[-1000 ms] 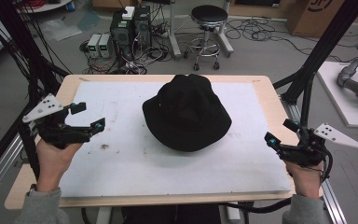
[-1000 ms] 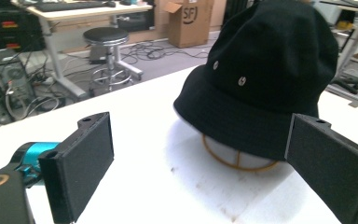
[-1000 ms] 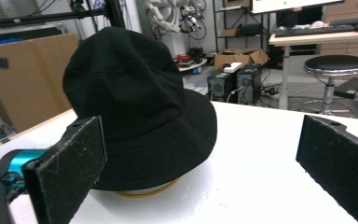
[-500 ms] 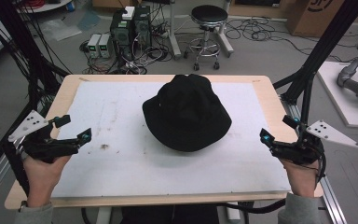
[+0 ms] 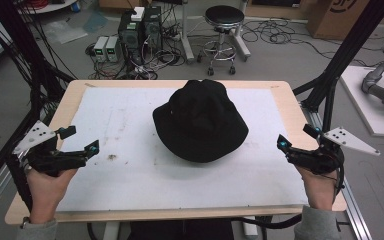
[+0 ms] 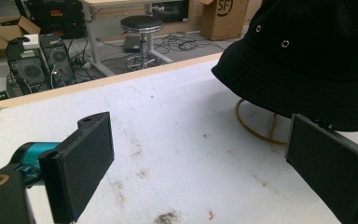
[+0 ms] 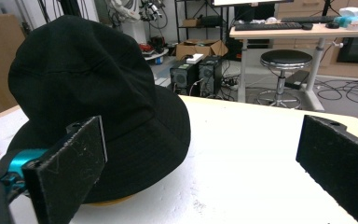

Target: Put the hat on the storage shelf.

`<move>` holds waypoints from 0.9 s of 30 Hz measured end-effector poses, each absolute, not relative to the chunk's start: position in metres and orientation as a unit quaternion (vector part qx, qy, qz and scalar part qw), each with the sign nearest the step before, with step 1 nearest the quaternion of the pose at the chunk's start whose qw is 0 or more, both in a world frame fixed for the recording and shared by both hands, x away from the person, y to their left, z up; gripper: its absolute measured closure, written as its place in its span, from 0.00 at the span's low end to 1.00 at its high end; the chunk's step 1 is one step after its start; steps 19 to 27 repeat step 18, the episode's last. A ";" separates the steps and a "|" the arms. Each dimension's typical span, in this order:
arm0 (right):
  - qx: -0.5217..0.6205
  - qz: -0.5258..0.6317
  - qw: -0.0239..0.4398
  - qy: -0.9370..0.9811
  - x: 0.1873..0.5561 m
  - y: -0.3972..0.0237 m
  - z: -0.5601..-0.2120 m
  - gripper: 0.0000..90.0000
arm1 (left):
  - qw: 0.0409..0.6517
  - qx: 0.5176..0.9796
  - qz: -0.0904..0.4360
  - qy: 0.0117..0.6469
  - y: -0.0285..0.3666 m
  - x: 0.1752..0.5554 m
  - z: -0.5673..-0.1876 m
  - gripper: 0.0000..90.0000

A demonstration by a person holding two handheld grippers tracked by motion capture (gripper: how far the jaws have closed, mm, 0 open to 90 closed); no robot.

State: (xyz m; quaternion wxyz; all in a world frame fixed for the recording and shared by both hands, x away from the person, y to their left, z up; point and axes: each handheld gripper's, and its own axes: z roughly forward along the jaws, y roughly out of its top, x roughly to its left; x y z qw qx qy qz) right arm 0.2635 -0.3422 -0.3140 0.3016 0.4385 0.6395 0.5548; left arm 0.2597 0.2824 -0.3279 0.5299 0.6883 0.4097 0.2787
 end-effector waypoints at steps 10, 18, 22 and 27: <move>0.436 0.556 0.299 0.641 0.262 -0.342 -0.313 0.01 | 0.529 0.690 0.280 0.407 0.278 0.259 -0.326 0.09; 0.434 0.558 0.298 0.641 0.263 -0.343 -0.314 0.01 | 0.529 0.688 0.278 0.412 0.280 0.262 -0.327 0.09; 0.434 0.558 0.298 0.641 0.263 -0.343 -0.314 0.01 | 0.529 0.688 0.278 0.412 0.280 0.262 -0.327 0.09; 0.434 0.558 0.298 0.641 0.263 -0.343 -0.314 0.01 | 0.529 0.688 0.278 0.412 0.280 0.262 -0.327 0.09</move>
